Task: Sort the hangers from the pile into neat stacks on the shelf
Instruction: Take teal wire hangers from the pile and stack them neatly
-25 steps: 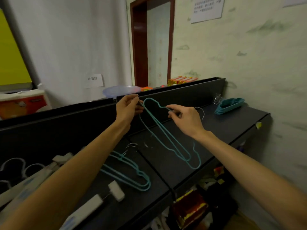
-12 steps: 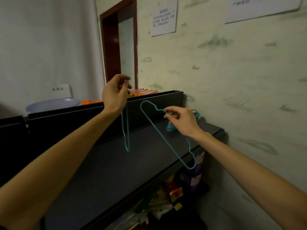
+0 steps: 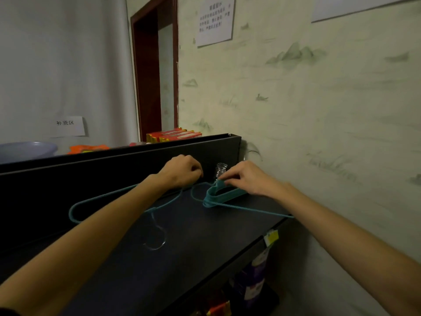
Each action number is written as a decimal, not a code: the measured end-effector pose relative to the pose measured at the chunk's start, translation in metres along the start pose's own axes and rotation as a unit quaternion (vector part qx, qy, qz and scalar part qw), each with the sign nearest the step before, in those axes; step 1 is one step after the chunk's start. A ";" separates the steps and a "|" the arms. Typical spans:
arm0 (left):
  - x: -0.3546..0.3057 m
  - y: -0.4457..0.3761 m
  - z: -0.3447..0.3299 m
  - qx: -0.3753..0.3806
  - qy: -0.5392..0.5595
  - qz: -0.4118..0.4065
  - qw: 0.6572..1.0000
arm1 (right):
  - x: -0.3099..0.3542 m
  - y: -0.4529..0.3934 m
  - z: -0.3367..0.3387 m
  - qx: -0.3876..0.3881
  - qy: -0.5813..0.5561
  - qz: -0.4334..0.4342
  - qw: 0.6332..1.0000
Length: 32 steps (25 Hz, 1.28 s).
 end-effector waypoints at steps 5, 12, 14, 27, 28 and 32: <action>0.025 -0.064 -0.032 0.179 0.021 0.114 0.977 | -0.052 -0.047 -0.007 0.086 0.033 0.063 0.994; 0.047 -0.100 -0.057 0.247 0.090 0.211 0.941 | -0.116 -0.093 -0.023 0.138 -0.036 0.137 0.980; 0.048 -0.106 -0.066 0.246 0.078 0.241 0.936 | -0.130 -0.106 -0.029 0.158 -0.055 0.157 0.973; 0.019 -0.095 -0.101 0.066 0.141 0.281 0.947 | -0.182 -0.141 -0.066 0.247 -0.179 0.274 0.912; 0.015 -0.094 -0.102 0.056 0.125 0.267 0.954 | -0.186 -0.140 -0.067 0.251 -0.186 0.269 0.911; 0.004 -0.094 -0.101 0.021 0.081 0.239 0.968 | -0.189 -0.140 -0.068 0.254 -0.188 0.247 0.916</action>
Point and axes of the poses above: each hand's wrist, its own y-axis away from the middle knuckle, its own z-axis out of the back of the hand, x = y × z, the point moved 2 cm from there along -y, towards the middle knuckle
